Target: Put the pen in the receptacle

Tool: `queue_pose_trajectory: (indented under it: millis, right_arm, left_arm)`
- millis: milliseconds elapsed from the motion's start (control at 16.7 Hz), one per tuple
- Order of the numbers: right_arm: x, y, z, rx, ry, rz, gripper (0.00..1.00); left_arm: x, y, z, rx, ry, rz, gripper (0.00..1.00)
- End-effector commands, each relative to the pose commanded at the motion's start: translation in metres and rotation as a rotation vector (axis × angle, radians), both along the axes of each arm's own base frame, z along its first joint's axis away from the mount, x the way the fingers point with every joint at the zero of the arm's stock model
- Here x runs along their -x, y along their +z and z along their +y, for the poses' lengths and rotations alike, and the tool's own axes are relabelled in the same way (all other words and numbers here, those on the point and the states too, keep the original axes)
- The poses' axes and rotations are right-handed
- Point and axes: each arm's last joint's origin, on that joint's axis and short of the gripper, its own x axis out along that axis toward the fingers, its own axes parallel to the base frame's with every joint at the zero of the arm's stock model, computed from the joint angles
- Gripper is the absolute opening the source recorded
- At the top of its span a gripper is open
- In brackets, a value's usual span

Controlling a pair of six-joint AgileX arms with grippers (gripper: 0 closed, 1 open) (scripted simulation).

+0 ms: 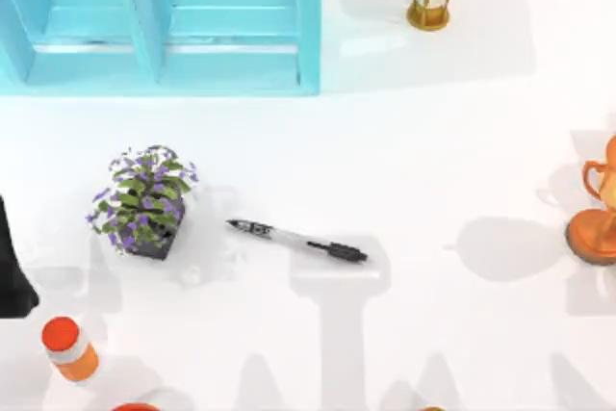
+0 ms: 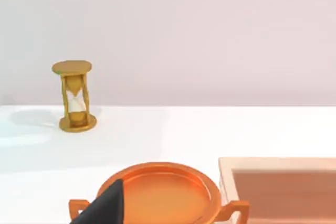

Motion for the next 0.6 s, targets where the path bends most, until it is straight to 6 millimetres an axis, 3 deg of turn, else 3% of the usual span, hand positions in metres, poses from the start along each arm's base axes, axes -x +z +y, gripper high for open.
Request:
queue_pose_trajectory:
  millis: [300,600]
  right_arm:
    - [0.000,0.011,0.001,0.010,0.015,0.031,1.00]
    - [-0.010,0.066,0.010,0.070,0.099,0.194,1.00]
  left_arm:
    - [0.000,0.000,0.000,0.000,0.000,0.000,1.00]
    - [0.000,0.000,0.000,0.000,0.000,0.000,1.00]
